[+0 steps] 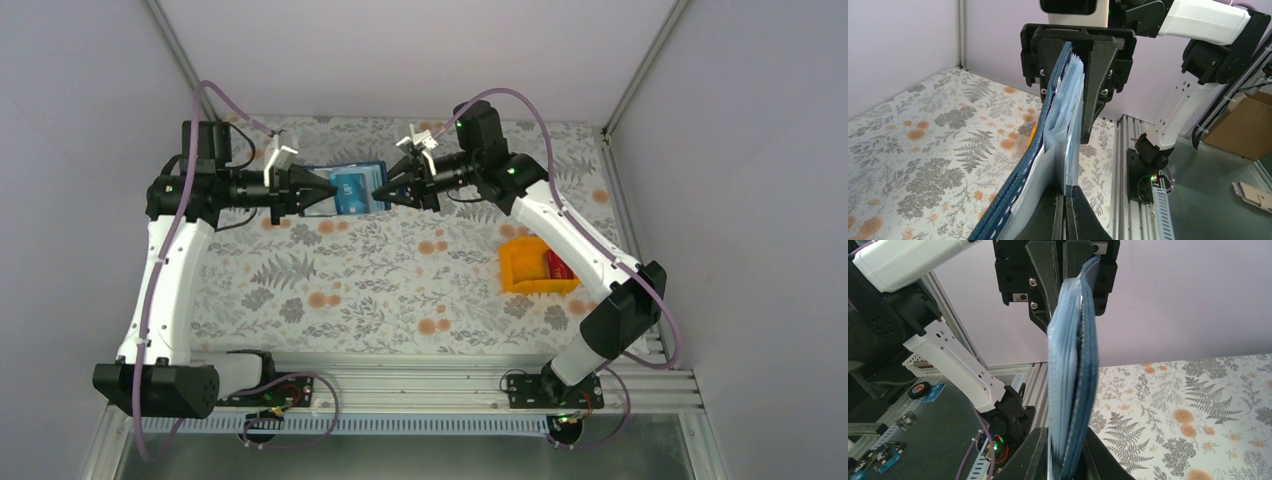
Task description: Take the credit cards out of the card holder
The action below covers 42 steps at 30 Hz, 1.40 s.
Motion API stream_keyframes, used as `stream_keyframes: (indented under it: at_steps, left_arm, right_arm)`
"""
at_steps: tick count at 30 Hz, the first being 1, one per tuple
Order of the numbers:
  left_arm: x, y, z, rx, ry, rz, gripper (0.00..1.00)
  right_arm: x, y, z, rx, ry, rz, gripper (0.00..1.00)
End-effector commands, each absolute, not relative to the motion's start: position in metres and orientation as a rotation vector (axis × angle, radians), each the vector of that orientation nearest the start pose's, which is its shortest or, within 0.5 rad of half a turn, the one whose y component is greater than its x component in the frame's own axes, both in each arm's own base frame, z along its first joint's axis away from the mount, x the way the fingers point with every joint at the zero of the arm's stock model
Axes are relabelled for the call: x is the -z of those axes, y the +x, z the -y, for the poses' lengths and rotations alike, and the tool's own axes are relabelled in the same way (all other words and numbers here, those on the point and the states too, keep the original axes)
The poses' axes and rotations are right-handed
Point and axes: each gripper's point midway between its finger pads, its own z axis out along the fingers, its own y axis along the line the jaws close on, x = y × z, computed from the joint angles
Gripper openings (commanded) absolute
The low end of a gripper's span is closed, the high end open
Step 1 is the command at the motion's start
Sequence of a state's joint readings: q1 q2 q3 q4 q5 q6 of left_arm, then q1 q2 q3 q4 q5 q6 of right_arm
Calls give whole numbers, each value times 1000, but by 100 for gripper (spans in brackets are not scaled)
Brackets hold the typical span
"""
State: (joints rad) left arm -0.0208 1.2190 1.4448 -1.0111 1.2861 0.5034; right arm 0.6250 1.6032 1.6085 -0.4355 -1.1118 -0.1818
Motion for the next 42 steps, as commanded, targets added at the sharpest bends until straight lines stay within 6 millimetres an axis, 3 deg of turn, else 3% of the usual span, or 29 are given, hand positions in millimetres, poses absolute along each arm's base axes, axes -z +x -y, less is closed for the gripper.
stream_keyframes:
  at_steps: [1,10,11,14,16,28,37,42]
  left_arm:
    - [-399,237,167,1149,1025,-1582,2]
    - [-395,240,167,1156,1012,-1599,2]
    - [-395,239,166,1156,1011,-1599,2]
    - [-395,239,166,1155,1012,-1597,2]
    - [-395,238,166,1149,1016,-1598,2]
    - [-393,236,164,1086,1049,-1606,3]
    - [-393,240,164,1081,1043,-1616,3]
    - [-389,245,165,1123,1016,-1623,8]
  right_arm:
    - [-390,227,-367,-1428,-1432,-1346,21]
    - [-390,235,-379,-1432,-1394,-1376,37]
    - [-390,238,-381,-1422,-1384,-1386,36]
    - [-389,243,-385,-1411,-1369,-1403,12]
    - [-389,242,-385,-1410,-1372,-1399,4]
    - [-386,250,-367,-1334,-1339,-1439,4]
    - [-385,247,-364,-1340,-1355,-1430,4]
    - [-387,242,-366,-1397,-1380,-1403,4]
